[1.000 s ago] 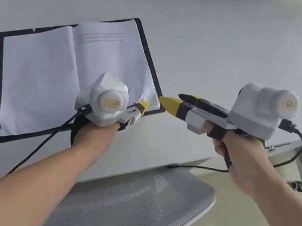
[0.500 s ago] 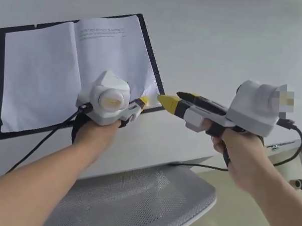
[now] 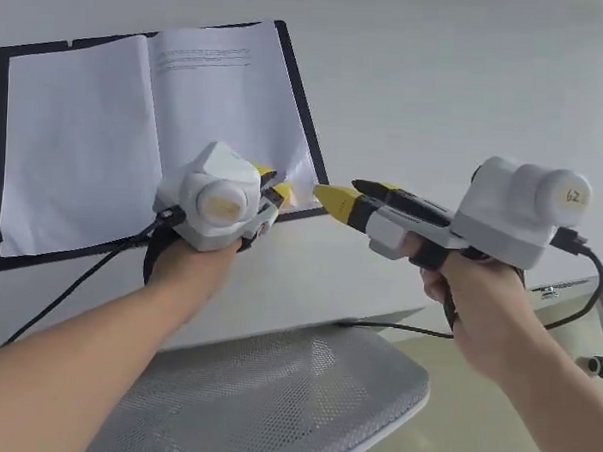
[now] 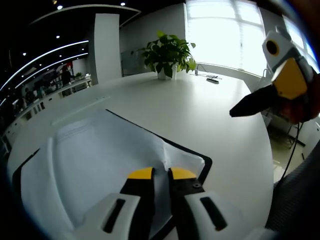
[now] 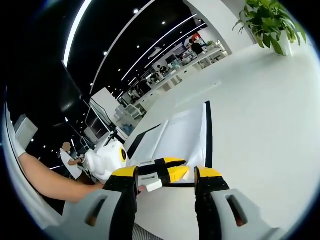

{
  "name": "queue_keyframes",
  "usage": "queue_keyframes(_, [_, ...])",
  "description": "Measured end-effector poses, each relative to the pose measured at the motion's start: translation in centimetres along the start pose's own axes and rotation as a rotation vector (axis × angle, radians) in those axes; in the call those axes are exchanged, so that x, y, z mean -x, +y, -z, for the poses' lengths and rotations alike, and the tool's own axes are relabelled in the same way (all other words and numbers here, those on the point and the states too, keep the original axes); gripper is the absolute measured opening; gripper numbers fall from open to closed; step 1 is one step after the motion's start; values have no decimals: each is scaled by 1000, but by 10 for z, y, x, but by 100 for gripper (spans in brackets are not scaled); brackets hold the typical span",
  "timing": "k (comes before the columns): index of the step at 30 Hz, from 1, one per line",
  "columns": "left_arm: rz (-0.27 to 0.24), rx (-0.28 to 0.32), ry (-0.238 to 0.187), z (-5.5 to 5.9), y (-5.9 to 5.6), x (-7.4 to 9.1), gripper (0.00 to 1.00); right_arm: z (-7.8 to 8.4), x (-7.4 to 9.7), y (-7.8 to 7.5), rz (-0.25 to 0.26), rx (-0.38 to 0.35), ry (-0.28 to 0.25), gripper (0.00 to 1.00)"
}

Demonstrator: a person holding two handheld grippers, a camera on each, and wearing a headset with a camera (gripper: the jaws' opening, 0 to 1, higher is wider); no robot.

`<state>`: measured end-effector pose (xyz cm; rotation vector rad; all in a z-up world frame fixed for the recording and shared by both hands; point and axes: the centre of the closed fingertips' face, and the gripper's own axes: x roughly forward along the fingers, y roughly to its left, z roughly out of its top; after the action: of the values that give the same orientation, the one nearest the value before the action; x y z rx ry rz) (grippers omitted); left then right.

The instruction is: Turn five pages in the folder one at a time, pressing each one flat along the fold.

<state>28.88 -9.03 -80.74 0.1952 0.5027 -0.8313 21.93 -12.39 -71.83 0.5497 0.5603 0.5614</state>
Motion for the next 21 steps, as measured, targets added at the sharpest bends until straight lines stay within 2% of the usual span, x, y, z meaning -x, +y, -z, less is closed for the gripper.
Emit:
queue_keyframes(11, [11, 76, -21, -3, -1, 2, 4, 3, -8, 1, -16, 3, 17, 43])
queue_keyframes(16, [13, 100, -33, -4, -3, 3, 3, -2, -27, -6, -32, 33, 33, 39])
queue_keyframes(21, [11, 125, -41, -4, -3, 4, 2, -4, -50, -21, -45, 24, 67, 35])
